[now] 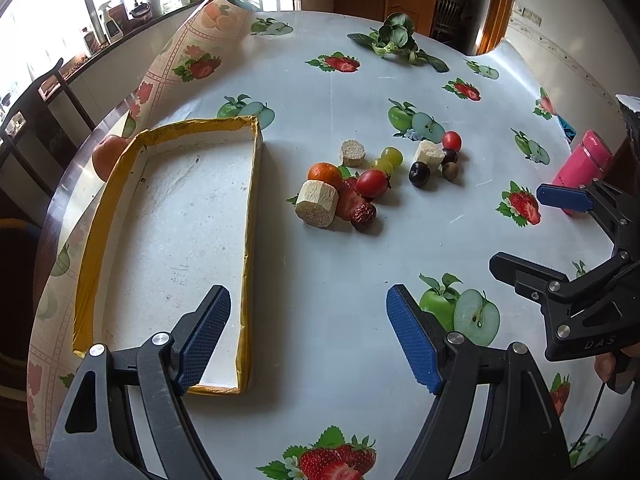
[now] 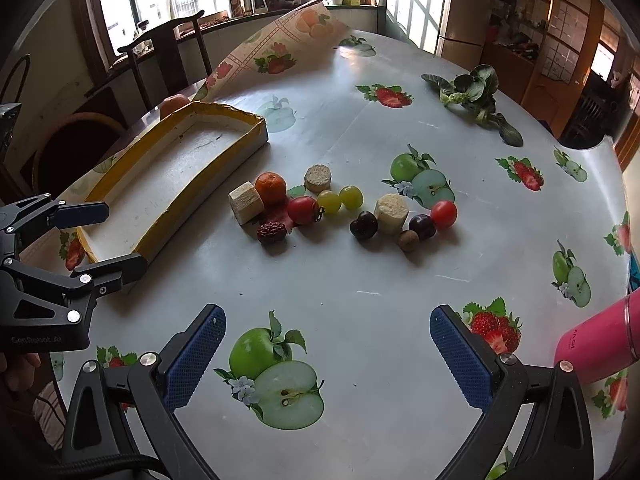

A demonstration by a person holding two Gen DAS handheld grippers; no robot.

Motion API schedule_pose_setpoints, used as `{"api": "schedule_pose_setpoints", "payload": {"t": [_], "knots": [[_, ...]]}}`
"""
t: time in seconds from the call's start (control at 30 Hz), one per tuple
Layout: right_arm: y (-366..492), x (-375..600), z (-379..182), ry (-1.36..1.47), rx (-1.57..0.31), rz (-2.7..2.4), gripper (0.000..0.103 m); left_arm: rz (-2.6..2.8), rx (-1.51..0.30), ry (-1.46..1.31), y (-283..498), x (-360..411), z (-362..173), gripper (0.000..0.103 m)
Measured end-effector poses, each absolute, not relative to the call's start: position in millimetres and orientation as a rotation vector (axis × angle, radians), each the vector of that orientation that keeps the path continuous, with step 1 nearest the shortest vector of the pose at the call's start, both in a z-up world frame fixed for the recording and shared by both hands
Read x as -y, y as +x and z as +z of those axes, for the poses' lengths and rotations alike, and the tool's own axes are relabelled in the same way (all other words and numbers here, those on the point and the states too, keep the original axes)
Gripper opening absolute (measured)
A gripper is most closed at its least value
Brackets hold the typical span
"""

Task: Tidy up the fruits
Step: 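Move both tools toward the cluster of small foods, then grasp the white cylindrical slice with the left tool while the right tool grasps a red cherry tomato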

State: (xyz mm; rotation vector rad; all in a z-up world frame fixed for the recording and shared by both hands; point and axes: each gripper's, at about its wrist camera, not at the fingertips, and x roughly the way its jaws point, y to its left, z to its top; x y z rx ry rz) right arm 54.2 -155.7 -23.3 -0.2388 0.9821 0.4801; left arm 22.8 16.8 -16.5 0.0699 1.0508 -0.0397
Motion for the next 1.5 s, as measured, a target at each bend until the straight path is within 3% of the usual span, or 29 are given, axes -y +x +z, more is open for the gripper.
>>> {"api": "schedule_pose_setpoints", "payload": {"t": [0.4, 0.5, 0.73, 0.83, 1.1, 1.23, 1.3, 1.5], "knots": [[78, 173, -40, -0.121, -1.021, 0.471, 0.100, -0.063, -1.101, -0.006, 58, -20, -33, 0.080], [92, 185, -46, -0.050, -1.036, 0.433, 0.094, -0.067, -1.110, -0.020, 74, -21, -40, 0.080], [138, 215, -61, 0.114, -1.066, 0.320, 0.060, -0.087, -1.118, -0.002, 108, -28, -51, 0.080], [159, 225, -62, 0.161, -1.055, 0.270, 0.054, -0.103, -1.118, -0.004, 118, -30, -55, 0.080], [210, 227, -73, 0.217, -1.059, 0.181, 0.050, -0.127, -1.124, 0.030, 137, -29, -62, 0.079], [222, 220, -86, 0.209, -1.092, 0.170, 0.045, -0.137, -1.128, 0.098, 140, -22, -61, 0.072], [222, 219, -93, 0.208, -1.107, 0.163, 0.043, -0.149, -1.106, 0.155, 138, -16, -57, 0.061], [221, 221, -101, 0.243, -1.098, 0.163, 0.039, -0.176, -1.137, 0.256, 144, 0, -69, 0.061]]}}
